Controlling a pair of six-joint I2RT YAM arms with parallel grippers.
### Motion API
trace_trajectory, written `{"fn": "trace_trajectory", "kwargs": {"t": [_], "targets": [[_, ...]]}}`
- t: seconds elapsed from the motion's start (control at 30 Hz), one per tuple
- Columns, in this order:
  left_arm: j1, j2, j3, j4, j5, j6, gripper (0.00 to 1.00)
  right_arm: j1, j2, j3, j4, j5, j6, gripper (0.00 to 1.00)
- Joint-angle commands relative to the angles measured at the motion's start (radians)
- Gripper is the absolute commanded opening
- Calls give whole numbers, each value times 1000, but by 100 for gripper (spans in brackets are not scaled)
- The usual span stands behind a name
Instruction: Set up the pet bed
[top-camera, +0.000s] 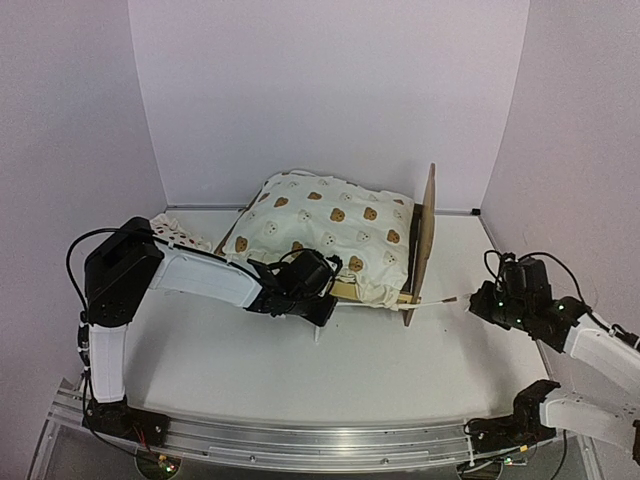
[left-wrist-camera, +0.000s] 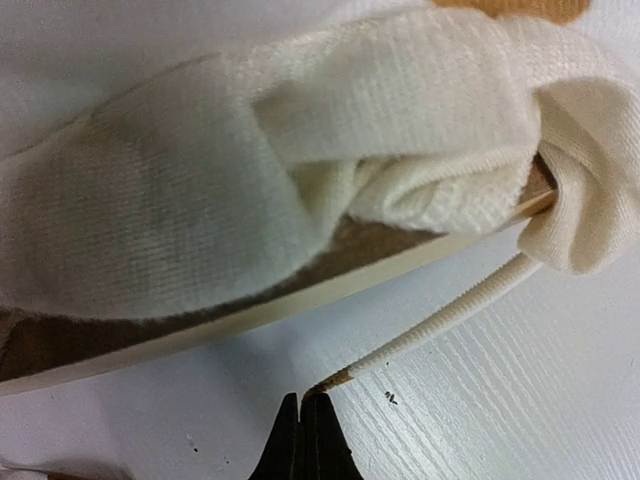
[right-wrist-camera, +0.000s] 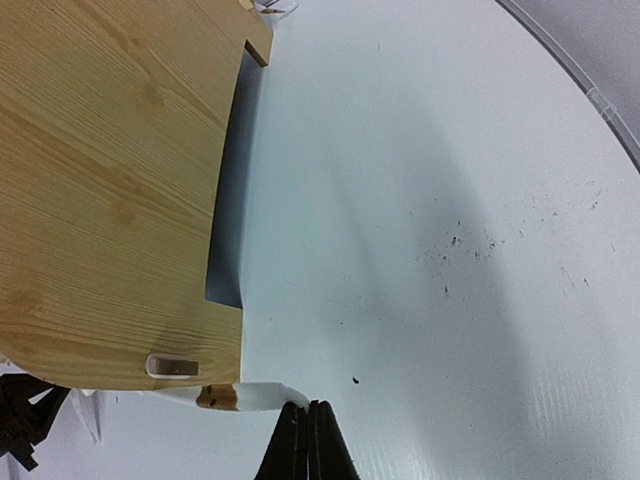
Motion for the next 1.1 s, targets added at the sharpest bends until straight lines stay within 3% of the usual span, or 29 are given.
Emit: {"fn": "trace_trajectory", "kwargs": {"t": [0.0,0.2,0.27,0.37,0.5,0.53,0.6,0.67,0.8,0.93,1.07], "targets": [[38,-32,-54,-62,-89,-31,0,-40,-61,55,-65,106,3,0],[35,-77,-69,-50,-30,-21,4,-39,-38,91,-78,17,-23,0],[35,-119,-82,-53,-10,-19,8,-39,-14,140,-81,-38,-62,6],[35,-183,-86,-93,2,-13,22,-40,36,243,-118,-133,-104,31],[35,-277,-84,-152,-23,-14,57,-38,102,362,-155,-271,-108,59],[34,-302,-85,-167,-34,-15,64,-37,117,388,-159,-308,-105,70],[36,-348,-81,-201,-91,-13,76,-34,140,431,-165,-355,-95,87],[42,-395,-72,-234,-167,-11,84,-11,150,458,-167,-374,-90,97],[137,-459,-42,-303,-202,-22,90,95,177,516,-177,-326,-113,98],[282,-498,-47,-308,-154,-19,88,267,226,558,-206,-173,-175,98],[428,-487,-52,-311,-61,-22,84,358,278,563,-208,-67,-195,98]]}}
